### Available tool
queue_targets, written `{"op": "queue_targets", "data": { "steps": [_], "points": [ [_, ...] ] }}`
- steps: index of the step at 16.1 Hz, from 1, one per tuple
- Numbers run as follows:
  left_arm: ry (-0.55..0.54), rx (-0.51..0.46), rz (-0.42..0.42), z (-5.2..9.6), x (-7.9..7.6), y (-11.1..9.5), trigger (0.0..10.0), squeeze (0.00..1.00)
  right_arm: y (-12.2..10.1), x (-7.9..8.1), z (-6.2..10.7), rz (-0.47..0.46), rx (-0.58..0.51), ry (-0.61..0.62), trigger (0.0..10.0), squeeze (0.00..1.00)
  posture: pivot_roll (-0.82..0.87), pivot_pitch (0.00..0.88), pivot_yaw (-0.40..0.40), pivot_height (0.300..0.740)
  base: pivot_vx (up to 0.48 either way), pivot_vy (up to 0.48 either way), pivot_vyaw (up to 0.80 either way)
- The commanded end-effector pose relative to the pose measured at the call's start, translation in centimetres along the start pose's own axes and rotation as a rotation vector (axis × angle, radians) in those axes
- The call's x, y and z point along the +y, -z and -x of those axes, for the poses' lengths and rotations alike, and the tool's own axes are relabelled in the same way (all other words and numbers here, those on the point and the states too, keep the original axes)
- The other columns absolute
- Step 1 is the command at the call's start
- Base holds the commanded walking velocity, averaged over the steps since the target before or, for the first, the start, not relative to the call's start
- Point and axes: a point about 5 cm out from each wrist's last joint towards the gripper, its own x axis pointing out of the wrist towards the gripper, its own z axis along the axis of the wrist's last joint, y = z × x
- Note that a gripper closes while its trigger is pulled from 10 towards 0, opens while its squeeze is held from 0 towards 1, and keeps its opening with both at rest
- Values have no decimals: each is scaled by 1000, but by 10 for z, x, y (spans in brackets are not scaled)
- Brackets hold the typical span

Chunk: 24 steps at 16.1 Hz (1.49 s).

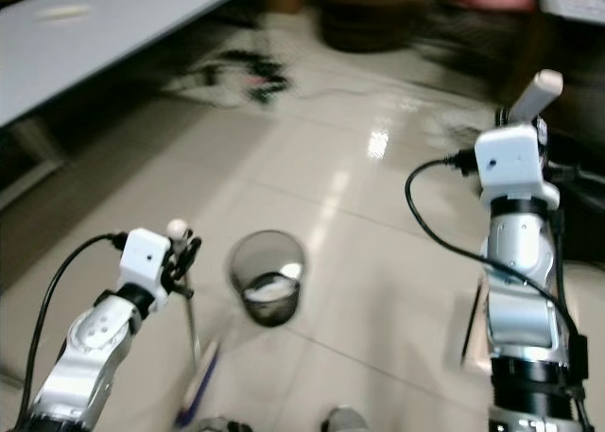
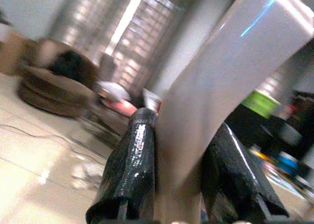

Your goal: Sweep floor

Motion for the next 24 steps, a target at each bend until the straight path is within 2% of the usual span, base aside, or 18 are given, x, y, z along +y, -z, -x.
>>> {"op": "queue_targets", "data": {
  "steps": [1, 2, 4, 6, 10, 14, 20, 21, 24],
  "points": [
    [9, -16, -4, -1, 1, -2, 10000, 0, -22, -5, -3, -31, -93, 38, 10000, 0, -39, 55, 67, 740, 0, 0, -800],
    [8, -16, -4, -2, 1, -2, 10000, 0, -22, -3, -2, -40, -91, 35, 10000, 0, -39, 55, 67, 740, 0, 0, -800],
    [0, -7, 16, -1, 2, 0, 10000, 0, -20, 18, 7, -104, -73, -12, 10000, 0, -35, 57, 60, 740, 0, 0, -800],
    [5, 6, 26, 2, 3, 4, 10000, 0, -13, 29, 14, -152, -34, -14, 10000, 0, -31, 54, 56, 740, 0, 0, -800],
    [63, 33, 51, 7, -1, 7, 10000, 0, 11, 47, 28, -335, 112, 55, 10000, 0, -22, 53, 56, 740, 0, 0, -800],
    [44, 36, 81, 12, -1, 10, 10000, 0, 21, 69, 45, -357, 141, -15, 10000, 0, -9, 51, 57, 740, 0, 0, -800],
    [-17, -2, 79, 9, 4, 6, 10000, 0, 21, 82, 51, -408, 167, -57, 10000, 0, -15, 57, 64, 740, 0, 0, -800],
    [-24, -1, 83, 7, 5, 6, 10000, 0, 23, 87, 53, -432, 201, -91, 10000, 0, -17, 56, 64, 740, 0, 0, -600],
    [-32, -8, 78, 4, 7, 4, 10000, 0, 23, 91, 54, -442, 203, -126, 10000, 0, -19, 58, 63, 740, 0, 0, -200]
  ]
}}
